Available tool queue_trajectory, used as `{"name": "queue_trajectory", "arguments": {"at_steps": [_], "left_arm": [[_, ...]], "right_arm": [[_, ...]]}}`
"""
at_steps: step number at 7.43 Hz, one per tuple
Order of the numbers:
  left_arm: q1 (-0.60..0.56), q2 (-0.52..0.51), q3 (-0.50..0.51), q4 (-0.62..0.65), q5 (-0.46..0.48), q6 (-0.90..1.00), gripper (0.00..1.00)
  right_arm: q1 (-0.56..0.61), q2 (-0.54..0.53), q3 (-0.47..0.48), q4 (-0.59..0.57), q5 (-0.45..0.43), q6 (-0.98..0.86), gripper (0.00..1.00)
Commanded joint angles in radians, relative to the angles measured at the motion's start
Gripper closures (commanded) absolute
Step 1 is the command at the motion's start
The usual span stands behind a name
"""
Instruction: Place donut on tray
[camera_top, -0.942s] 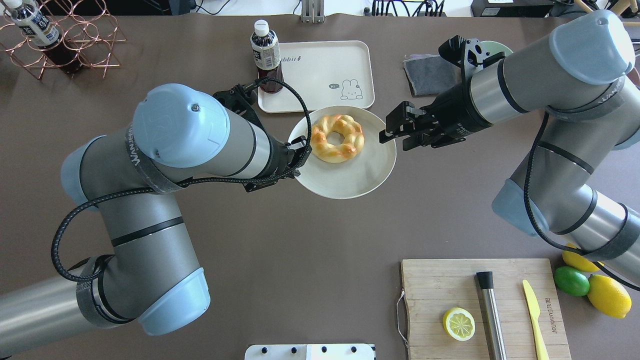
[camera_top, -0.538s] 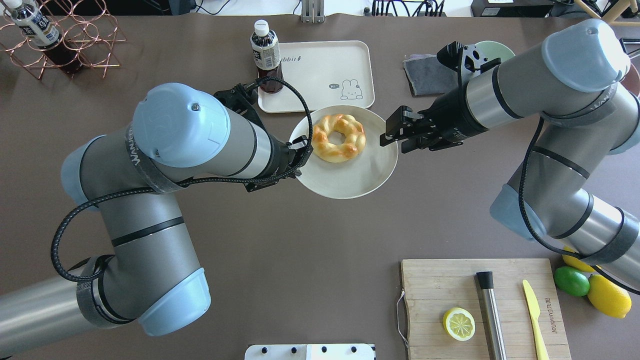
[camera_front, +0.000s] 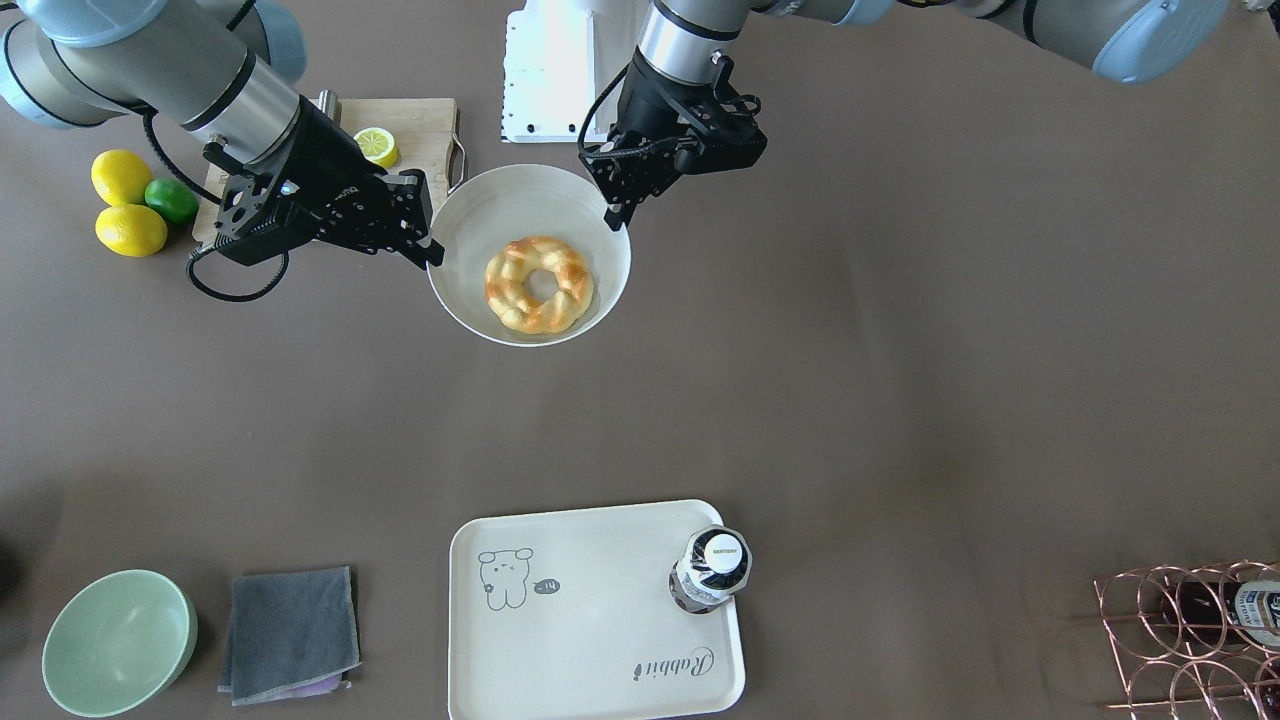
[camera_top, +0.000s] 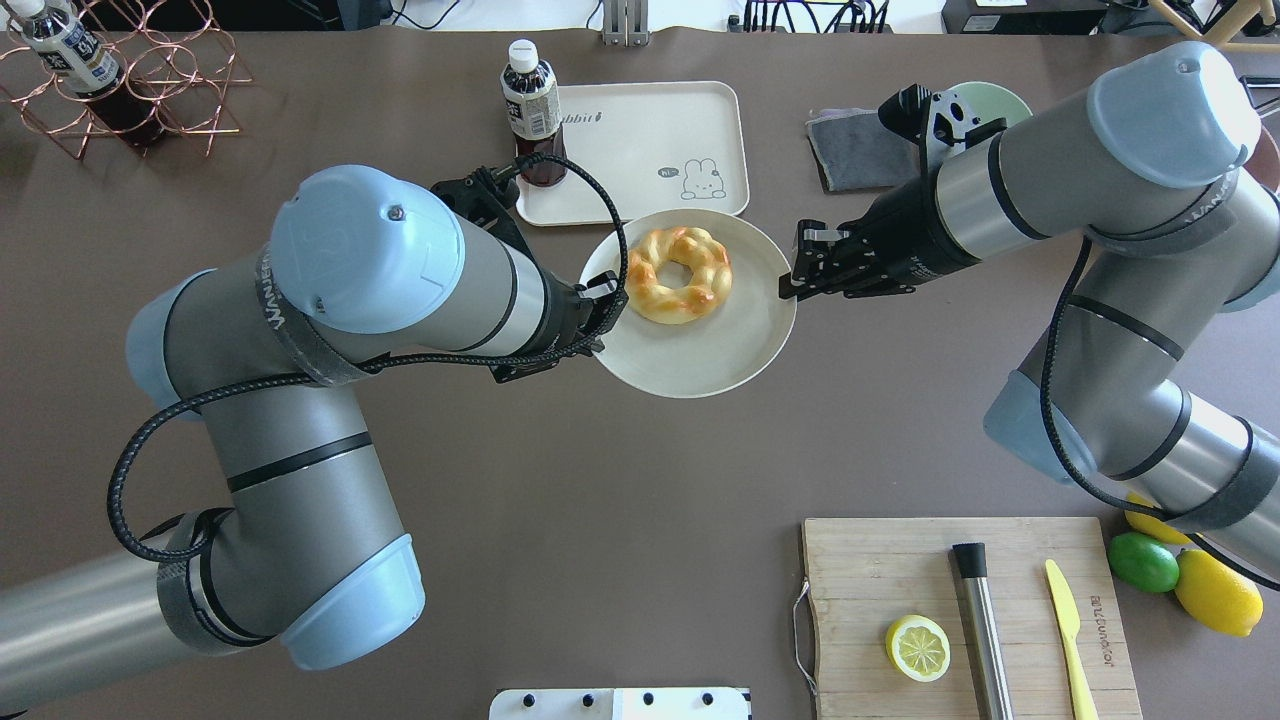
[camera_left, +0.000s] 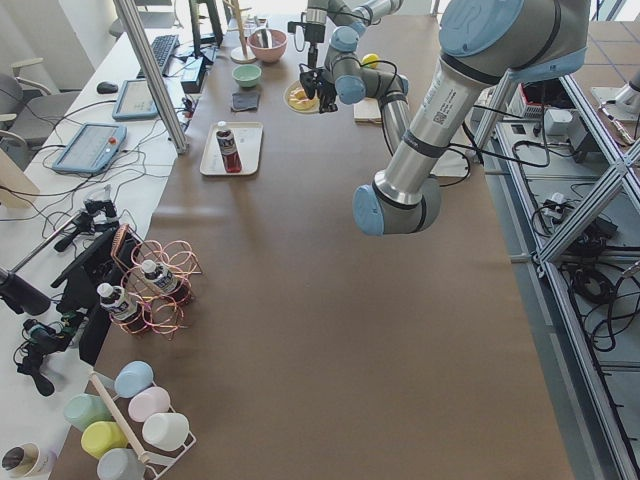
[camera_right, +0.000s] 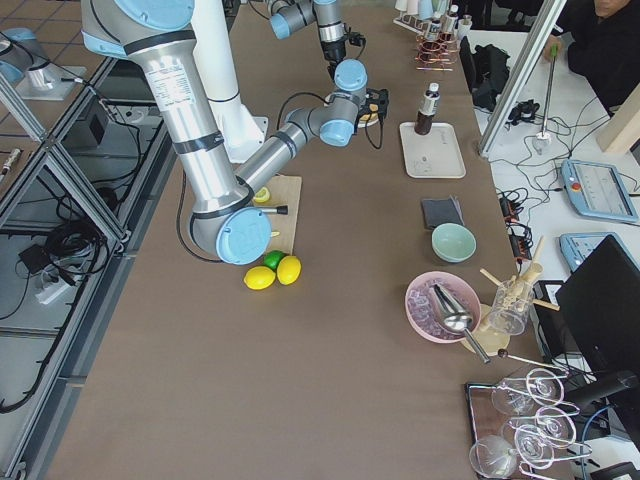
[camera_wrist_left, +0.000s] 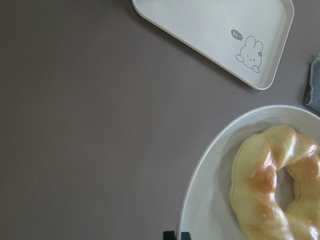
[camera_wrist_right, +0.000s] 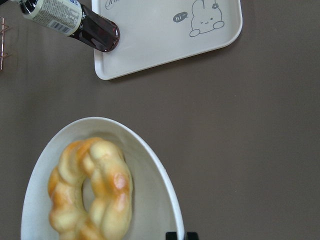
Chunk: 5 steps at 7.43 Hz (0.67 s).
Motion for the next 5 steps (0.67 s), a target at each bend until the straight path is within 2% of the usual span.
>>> {"name": "queue_trajectory", "arguments": {"at_steps": [1, 3, 4, 5], "left_arm": [[0.0, -0.002, -0.002, 0.0, -0.001, 0.003, 1.0], [0.0, 0.0, -0.003, -0.001, -0.001, 0.001, 1.0], [0.0, 0.001, 0.002, -0.001, 0.002, 0.001, 0.04], [0.0, 0.001, 0.002, -0.003, 0.004, 0.001, 0.02]], "right_arm": [[-0.002, 0.0, -0.002, 0.0, -0.035, 0.0, 1.0], [-0.01, 0.009, -0.005, 0.0, -0.041, 0.0, 1.0], [-0.019, 0.011, -0.007, -0.001, -0.061, -0.001, 1.0], [-0.036, 0.012, -0.008, -0.003, -0.098, -0.001, 1.0]]}}
